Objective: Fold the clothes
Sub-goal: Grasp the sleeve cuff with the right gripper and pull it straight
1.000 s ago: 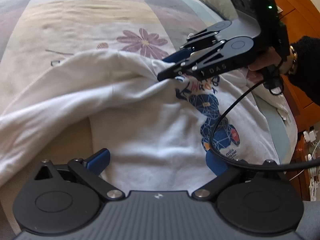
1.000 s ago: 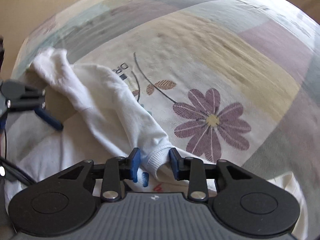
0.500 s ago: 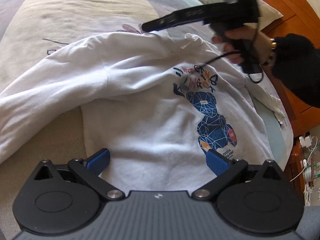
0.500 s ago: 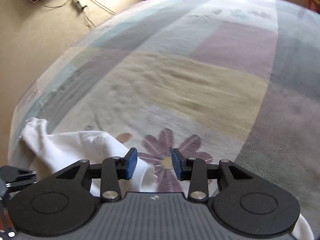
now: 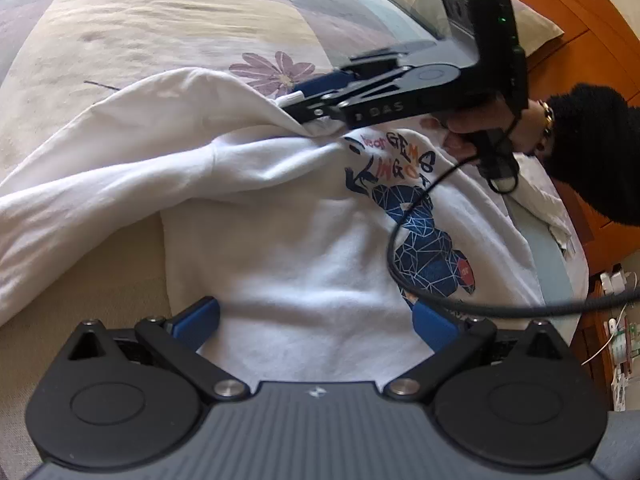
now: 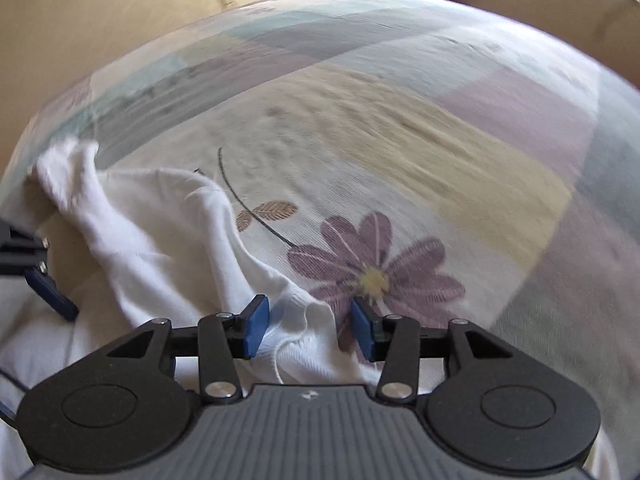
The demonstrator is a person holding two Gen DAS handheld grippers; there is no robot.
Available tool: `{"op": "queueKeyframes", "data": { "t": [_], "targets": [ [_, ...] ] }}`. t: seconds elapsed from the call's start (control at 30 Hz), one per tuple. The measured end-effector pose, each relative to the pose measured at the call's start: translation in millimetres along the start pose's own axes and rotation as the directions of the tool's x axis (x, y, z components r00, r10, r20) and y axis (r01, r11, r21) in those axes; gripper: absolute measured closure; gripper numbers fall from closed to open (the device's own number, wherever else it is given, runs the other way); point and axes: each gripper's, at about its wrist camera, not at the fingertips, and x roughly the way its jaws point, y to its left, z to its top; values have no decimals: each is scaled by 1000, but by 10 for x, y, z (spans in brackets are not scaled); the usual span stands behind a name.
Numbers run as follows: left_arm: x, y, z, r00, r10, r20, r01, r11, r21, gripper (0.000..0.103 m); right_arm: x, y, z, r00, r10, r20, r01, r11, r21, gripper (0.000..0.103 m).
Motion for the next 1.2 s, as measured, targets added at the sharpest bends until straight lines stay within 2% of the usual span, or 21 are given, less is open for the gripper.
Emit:
{"op": "queueKeyframes", "data": {
  "t": [0.1, 0.17, 0.23, 0.33, 0.4, 0.57, 0.73, 0.97, 1.03, 1.13, 1.2],
  "targets": [
    [-3, -19, -7, 1000, 7, -1, -7, 1000, 6, 1, 15, 28, 51, 999, 10, -35, -11, 999, -32, 53],
    [-6, -31, -7, 1000, 12, -3, -12, 1000, 7, 1, 24, 47, 85, 998, 16, -58, -19, 998, -53, 60],
    [-7, -34, -7, 1000, 16, -6, -16, 1000, 9, 1, 14, 68, 108, 996, 33, -87, -37, 998, -50, 76],
    [-2, -36, -4, 1000, 17, -9, -17, 1000, 8, 1, -38, 124, 155, 996, 13, -84, -19, 998, -65, 86],
    [-10, -30, 0, 1000, 13, -10, -13, 1000, 2, 1, -72, 162, 189, 997, -3, -79, -3, 997, -78, 89],
    [-48, -32, 6, 1000, 2, -6, -2, 1000, -9, 1, -135, 165, 419, 997, -71, -12, 69, 988, -138, 89],
    [-74, -36, 8, 1000, 1, 2, -1, 1000, -17, 1, -17, 20, 640, 988, -155, 29, 157, 972, -176, 91],
    [-92, -31, -11, 1000, 0, 18, 1, 999, -40, 1, 270, -186, 804, 974, -227, 20, 227, 960, -167, 95],
    [-100, -25, -22, 1000, 3, 20, -2, 999, -45, 1, 341, -258, 810, 972, -235, 11, 234, 963, -133, 95],
    [-97, -23, -29, 1000, 6, 16, -5, 999, -50, 1, 407, -295, 755, 972, -233, -13, 230, 968, -100, 93],
    [-109, -19, -39, 1000, 7, 15, -7, 999, -49, 1, 300, -300, 730, 974, -228, 11, 229, 972, -60, 84]
  ]
}}
